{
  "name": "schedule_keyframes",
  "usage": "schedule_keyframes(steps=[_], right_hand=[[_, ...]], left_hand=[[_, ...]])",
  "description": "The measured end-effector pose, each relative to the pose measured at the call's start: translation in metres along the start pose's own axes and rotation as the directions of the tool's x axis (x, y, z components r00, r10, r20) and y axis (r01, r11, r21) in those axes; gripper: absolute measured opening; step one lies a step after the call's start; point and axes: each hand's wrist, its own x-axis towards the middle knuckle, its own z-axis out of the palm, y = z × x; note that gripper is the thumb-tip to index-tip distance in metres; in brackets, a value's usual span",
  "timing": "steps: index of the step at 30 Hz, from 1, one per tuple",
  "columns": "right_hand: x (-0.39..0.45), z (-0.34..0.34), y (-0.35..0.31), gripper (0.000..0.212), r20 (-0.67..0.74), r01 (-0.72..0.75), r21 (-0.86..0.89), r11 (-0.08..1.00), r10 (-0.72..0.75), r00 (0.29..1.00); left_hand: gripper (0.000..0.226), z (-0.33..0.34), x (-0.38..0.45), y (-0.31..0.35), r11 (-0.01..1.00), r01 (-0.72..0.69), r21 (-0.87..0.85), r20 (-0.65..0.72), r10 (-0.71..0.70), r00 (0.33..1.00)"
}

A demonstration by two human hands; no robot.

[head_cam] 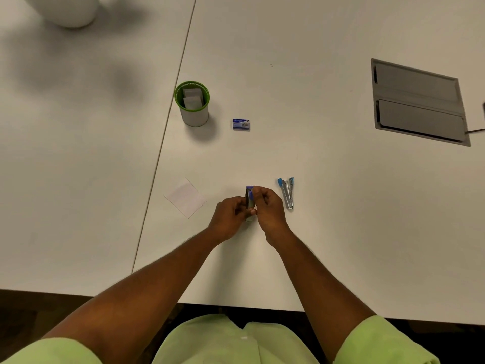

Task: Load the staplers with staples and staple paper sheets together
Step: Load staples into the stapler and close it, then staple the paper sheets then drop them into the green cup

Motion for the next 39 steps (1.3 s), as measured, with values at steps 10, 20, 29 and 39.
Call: schedule_keyframes(steps=[10, 20, 29, 39], right_hand=[[0.005, 0.004, 0.005, 0.023, -0.025, -0.021, -0.056, 0.998, 0.020, 0.999], [0.009, -0.001, -0.004, 0.022, 0.003, -0.018, 0.059, 0.998, 0.018, 1.000], [0.009, 0.001, -0.001, 0.038, 0.016, 0.043, -0.191, 0.981, -0.041, 0.999], [0.032, -0.003, 0.004, 0.034, -0.097, 0.064, -0.540, 0.839, -0.138, 0.986]], left_hand=[[0.024, 0.001, 0.001, -0.002, 0.999, 0.002, 0.034, -0.010, -0.002, 1.000], [0.029, 0.003, 0.008, 0.006, 0.999, 0.040, -0.001, 0.044, -0.040, 0.998], [0.027, 0.002, 0.018, 0.005, 0.996, -0.004, 0.093, 0.099, -0.006, 0.995], [0.028, -0.038, 0.021, -0.012, 0.975, -0.125, 0.183, -0.258, 0.170, 0.951]])
